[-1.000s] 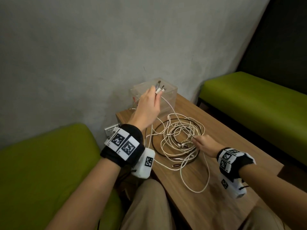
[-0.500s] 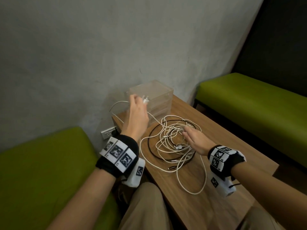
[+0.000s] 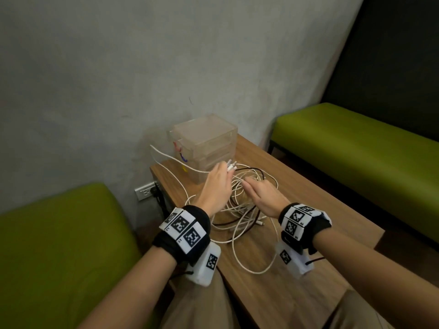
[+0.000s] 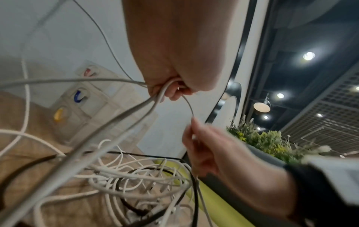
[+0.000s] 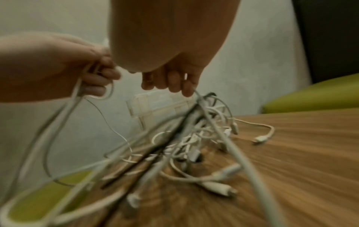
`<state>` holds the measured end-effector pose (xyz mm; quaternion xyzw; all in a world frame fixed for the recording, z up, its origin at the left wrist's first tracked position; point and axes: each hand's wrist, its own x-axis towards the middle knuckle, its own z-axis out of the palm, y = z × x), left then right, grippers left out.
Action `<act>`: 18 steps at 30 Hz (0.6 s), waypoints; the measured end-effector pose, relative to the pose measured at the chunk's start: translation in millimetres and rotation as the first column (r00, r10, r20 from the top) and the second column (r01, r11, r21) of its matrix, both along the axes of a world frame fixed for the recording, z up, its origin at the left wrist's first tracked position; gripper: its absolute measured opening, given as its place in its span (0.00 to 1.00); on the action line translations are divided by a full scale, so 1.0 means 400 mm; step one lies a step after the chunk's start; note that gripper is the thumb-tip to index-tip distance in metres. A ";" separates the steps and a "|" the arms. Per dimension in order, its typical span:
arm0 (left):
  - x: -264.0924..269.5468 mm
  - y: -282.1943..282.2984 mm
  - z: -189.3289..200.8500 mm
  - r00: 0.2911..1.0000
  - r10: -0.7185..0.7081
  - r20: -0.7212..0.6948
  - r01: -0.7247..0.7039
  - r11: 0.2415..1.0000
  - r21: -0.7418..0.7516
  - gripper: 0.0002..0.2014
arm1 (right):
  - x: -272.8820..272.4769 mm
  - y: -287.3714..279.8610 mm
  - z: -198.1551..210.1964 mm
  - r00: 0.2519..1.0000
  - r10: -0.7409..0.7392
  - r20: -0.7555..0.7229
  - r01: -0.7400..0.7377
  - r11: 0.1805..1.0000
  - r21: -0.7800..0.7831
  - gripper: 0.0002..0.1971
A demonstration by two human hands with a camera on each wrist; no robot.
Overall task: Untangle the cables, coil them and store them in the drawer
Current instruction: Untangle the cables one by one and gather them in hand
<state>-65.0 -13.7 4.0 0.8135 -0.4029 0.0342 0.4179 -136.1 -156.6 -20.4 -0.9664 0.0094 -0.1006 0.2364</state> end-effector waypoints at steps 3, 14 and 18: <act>0.017 0.021 0.018 0.999 0.031 0.027 -0.031 1.000 -0.006 0.11 | -0.017 -0.023 -0.034 0.994 0.007 -0.113 -0.004 1.000 0.029 0.16; 0.038 0.055 0.021 0.992 0.088 0.087 -0.092 0.995 0.039 0.09 | -0.020 -0.061 -0.049 0.998 0.016 -0.063 -0.023 0.994 -0.103 0.05; 0.045 0.057 0.000 0.997 0.078 0.028 -0.080 0.993 0.092 0.09 | -0.033 -0.065 -0.058 0.998 -0.030 -0.055 0.022 0.990 -0.137 0.09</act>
